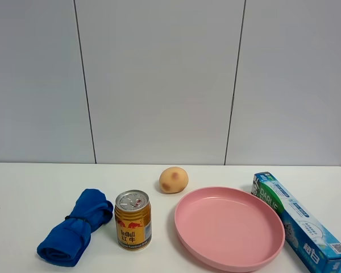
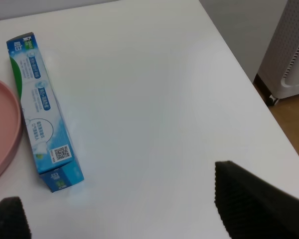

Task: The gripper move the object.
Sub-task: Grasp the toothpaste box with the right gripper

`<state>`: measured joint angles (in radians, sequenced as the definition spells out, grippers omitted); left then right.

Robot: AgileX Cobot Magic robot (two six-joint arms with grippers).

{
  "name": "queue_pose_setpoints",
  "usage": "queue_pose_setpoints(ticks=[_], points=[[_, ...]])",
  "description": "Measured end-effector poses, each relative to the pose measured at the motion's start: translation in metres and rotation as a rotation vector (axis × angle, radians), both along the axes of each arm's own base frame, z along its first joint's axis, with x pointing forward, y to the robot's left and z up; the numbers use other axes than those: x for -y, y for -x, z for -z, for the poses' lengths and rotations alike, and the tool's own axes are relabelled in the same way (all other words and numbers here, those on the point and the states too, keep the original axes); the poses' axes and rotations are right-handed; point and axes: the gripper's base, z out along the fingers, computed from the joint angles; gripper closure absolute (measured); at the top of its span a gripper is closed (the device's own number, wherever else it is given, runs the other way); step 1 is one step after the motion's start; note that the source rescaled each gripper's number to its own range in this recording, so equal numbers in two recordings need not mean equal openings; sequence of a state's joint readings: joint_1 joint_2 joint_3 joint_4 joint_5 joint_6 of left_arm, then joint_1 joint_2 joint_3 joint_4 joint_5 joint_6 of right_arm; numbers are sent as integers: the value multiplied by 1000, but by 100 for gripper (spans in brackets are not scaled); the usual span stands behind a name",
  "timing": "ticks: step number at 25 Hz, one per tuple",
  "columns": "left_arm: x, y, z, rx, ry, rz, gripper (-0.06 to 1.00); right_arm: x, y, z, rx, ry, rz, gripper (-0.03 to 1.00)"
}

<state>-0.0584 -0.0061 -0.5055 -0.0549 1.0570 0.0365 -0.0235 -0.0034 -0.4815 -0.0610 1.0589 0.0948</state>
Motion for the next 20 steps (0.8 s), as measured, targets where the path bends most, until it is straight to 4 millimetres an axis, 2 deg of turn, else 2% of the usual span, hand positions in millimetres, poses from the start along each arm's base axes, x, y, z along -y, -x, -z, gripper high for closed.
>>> queue_pose_setpoints(ticks=[1, 20], points=[[0, 0, 0, 0, 0, 0, -6, 0, 0, 0, 0, 0, 0, 30], [0, 0, 0, 0, -1, 0, -6, 0, 0, 0, 0, 0, 0, 30]])
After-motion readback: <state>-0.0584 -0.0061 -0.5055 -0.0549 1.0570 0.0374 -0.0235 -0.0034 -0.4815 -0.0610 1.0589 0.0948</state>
